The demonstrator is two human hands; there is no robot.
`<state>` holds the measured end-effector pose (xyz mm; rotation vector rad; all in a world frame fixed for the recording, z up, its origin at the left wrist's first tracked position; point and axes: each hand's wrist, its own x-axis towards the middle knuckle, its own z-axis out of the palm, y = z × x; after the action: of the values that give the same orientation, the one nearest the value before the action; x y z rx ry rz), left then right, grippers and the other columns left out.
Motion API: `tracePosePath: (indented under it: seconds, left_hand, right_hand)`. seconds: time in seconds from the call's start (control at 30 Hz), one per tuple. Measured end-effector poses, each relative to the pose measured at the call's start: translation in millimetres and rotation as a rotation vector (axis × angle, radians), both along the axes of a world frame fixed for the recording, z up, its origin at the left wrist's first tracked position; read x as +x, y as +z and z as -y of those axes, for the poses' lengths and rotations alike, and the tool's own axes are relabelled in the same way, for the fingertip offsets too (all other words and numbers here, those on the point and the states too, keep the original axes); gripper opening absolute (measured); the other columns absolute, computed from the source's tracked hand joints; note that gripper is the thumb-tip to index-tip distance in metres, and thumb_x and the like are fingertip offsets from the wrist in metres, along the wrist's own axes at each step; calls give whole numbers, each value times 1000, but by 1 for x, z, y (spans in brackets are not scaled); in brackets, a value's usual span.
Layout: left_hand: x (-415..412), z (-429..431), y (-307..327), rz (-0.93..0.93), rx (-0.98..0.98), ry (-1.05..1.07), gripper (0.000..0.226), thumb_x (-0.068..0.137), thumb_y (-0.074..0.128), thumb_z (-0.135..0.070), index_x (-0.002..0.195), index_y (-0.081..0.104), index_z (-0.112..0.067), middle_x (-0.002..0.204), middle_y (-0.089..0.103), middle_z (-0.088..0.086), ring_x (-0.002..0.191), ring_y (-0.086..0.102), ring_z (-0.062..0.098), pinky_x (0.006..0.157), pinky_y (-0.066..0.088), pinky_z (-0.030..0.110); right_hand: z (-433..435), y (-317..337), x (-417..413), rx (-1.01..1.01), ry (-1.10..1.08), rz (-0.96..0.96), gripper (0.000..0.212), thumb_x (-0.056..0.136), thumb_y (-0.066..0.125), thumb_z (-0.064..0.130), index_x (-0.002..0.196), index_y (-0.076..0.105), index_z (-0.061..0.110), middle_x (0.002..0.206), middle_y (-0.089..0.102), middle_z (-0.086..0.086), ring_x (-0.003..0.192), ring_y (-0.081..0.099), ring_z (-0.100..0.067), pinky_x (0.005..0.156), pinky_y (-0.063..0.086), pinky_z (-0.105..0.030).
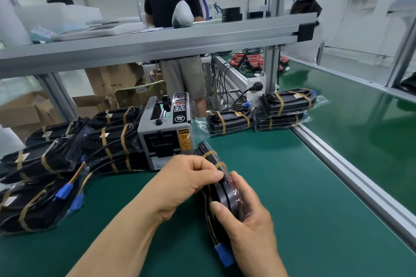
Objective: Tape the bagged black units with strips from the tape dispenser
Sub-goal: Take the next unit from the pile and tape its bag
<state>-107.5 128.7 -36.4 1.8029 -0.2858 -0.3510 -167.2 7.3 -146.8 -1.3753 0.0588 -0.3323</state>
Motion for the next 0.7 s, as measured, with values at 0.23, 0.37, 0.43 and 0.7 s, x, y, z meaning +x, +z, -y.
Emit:
tracePosePath:
  seconds: [0.23, 0.37, 0.43, 0.7]
  left_hand:
    - [3, 7, 0, -21, 38, 24, 20, 84, 71, -4, 65, 66, -10, 47, 58, -10, 40, 48, -4, 43, 37, 7]
    - [4, 7, -4, 2, 68, 45, 27, 82, 73, -8, 58, 64, -16, 46, 56, -11, 39, 46, -4, 43, 36, 8]
    - [4, 6, -6, 19, 85, 59, 27, 81, 75, -11, 57, 65, -18, 46, 55, -12, 39, 46, -3, 44, 36, 8]
    - [-1, 7, -18, 98, 119, 143, 14, 81, 74, -16, 67, 72, -15, 70, 71, 1, 64, 64, 8, 67, 53, 25]
  right_hand:
    - [-4, 1, 0, -12, -1, 11, 65, 62, 82, 26, 123, 61, 40, 135, 62, 12, 122, 60, -3, 97, 48, -19]
    - [-5, 2, -1, -5, 3, 11, 65, 63, 82, 23, 123, 62, 40, 135, 62, 11, 122, 61, -6, 103, 49, -27]
    - [-5, 3, -1, -17, -5, 10, 65, 64, 82, 25, 123, 62, 41, 134, 63, 11, 122, 61, -7, 106, 48, -34]
    - [-5, 7, -4, -49, -13, -3, 63, 67, 82, 21, 122, 61, 45, 135, 61, 13, 123, 59, -6, 107, 47, -35]
